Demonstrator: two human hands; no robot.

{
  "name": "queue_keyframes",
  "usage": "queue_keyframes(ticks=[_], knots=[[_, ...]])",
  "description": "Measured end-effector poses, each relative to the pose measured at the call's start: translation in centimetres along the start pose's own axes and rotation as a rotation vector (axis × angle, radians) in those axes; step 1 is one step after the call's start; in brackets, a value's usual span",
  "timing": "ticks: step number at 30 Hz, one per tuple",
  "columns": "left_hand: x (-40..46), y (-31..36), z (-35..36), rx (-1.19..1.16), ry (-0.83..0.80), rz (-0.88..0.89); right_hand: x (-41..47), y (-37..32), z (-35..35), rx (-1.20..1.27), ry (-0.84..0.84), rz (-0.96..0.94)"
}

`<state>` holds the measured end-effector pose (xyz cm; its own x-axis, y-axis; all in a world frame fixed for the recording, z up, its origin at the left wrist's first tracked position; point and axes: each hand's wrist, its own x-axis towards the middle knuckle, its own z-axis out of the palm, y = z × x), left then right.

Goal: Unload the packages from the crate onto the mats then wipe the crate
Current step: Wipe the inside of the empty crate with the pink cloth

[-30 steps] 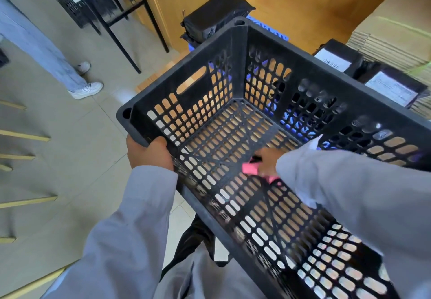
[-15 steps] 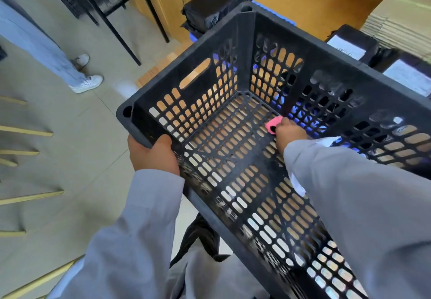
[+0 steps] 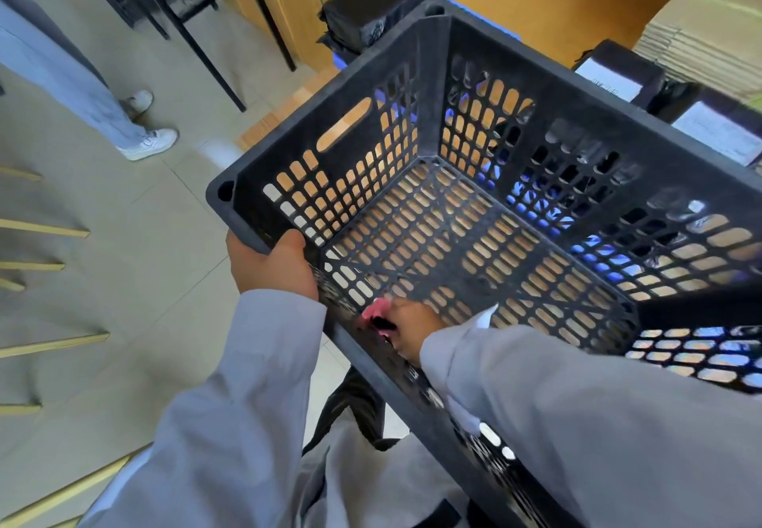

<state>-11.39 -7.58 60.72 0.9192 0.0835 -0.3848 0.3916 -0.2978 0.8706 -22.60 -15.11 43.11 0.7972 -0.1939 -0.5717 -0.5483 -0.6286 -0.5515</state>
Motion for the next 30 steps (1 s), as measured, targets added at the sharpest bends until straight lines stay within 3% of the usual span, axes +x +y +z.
queue_keyframes(ticks=[7,12,14,16,19,22,30], knots=[[-0.1,0.1,0.1,0.011,0.003,0.012,0.0,0.0,-0.6,0.295,-0.014,0.152],[0.0,-0.1,0.1,0.032,0.003,0.022,0.5,1.0,-4.3,0.26,-0.144,0.169],[0.0,-0.1,0.1,0.012,0.004,0.017,0.4,2.1,-7.2,0.363,-0.094,0.217],[0.0,-0.1,0.0,-0.001,0.003,0.015,1.0,3.8,-10.5,0.388,0.064,0.291],[0.1,-0.1,0.0,0.001,-0.001,0.01,2.6,6.8,-15.1,0.068,0.358,0.428],[0.3,-0.2,-0.1,0.027,0.002,0.008,4.2,8.3,-15.7,-0.278,0.403,0.485],[0.1,0.1,0.0,0.025,0.011,0.002,5.8,6.4,-11.9,-0.291,0.464,0.518]])
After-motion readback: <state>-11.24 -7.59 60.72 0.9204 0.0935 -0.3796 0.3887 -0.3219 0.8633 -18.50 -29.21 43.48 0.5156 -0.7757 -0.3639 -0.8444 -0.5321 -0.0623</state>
